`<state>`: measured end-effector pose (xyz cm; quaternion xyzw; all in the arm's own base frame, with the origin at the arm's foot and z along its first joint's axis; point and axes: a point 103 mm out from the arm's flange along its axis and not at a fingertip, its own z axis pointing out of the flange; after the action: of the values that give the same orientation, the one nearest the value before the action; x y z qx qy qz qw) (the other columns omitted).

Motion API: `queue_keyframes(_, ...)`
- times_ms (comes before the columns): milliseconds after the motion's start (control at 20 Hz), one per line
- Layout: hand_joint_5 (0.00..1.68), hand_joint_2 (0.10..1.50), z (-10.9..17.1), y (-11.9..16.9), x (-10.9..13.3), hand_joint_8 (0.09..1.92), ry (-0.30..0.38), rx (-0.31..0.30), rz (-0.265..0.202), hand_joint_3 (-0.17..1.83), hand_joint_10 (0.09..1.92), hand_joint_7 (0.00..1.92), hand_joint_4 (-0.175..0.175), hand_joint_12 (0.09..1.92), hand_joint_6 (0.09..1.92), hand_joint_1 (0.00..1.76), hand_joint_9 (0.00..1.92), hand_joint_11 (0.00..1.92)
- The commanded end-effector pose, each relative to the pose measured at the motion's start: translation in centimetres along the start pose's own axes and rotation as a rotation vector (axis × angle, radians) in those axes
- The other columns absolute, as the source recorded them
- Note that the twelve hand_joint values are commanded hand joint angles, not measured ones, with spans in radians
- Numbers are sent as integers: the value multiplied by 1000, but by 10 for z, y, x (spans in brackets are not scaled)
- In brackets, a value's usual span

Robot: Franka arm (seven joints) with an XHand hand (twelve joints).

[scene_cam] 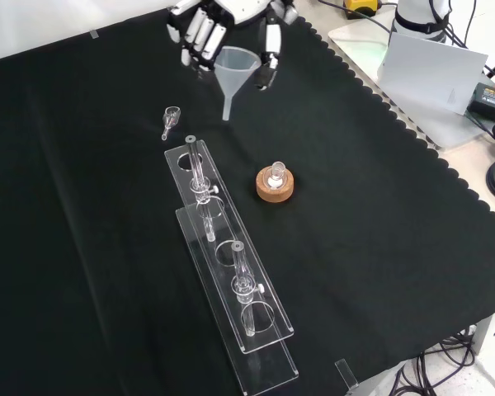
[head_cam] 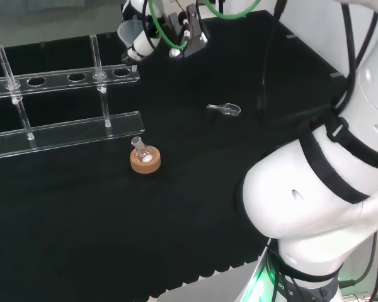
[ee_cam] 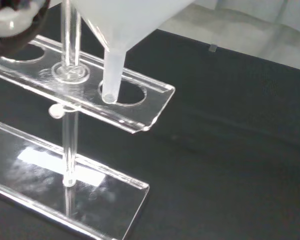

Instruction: Put the funnel back on the funnel stand.

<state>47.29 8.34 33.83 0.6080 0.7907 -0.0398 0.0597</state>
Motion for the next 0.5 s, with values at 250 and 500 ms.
queue_keyframes(250,1036,556,25,65,-52,458,12,15,40,541,348,1254,175,1588,587,860,864,0)
queue_keyframes(500,1046,555,32,96,-56,457,26,13,58,546,348,1262,175,1588,585,864,870,0)
